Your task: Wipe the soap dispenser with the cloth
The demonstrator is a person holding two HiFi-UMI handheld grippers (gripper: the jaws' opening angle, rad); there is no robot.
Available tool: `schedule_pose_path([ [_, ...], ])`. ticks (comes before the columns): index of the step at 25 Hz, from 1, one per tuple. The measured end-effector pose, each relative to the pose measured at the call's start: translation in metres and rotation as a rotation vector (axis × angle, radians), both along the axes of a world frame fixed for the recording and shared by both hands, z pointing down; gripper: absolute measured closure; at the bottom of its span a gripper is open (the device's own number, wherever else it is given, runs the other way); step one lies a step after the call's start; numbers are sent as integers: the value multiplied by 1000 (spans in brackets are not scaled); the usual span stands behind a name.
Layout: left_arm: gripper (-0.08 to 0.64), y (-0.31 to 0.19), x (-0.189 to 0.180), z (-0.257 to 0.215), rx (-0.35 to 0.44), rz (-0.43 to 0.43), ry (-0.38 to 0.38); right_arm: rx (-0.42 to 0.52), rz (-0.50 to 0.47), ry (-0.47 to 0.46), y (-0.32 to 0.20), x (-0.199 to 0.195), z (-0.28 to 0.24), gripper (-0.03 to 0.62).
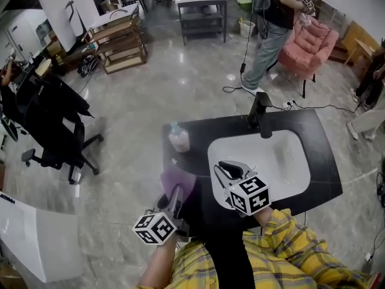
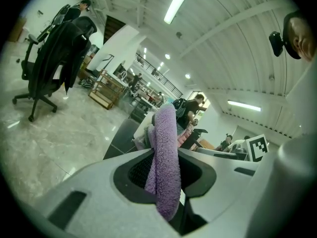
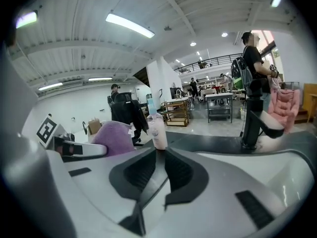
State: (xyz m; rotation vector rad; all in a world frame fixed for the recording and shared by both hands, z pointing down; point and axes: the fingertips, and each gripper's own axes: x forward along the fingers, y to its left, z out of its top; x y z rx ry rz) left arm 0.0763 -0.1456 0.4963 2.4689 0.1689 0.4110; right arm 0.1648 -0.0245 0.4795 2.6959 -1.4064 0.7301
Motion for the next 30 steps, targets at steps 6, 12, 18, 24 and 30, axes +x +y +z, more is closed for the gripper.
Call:
schedule_pose_path([
  [6, 483, 1, -7, 2, -4, -12, -9, 7, 13, -49, 3, -15, 13, 565],
  [12, 483, -3, -13, 3, -8, -31, -16, -4, 10, -85, 0, -23, 24, 577],
  [18, 483, -3, -19, 2, -5, -40, -15, -6, -13, -77, -3, -30, 25, 584],
  [24, 485, 2, -22, -1, 3, -31, -17, -2, -21, -85, -2, -35, 24, 584],
  [30, 483, 7, -13, -4, 102, 52, -33, 1, -25, -86, -6, -39, 25, 584],
])
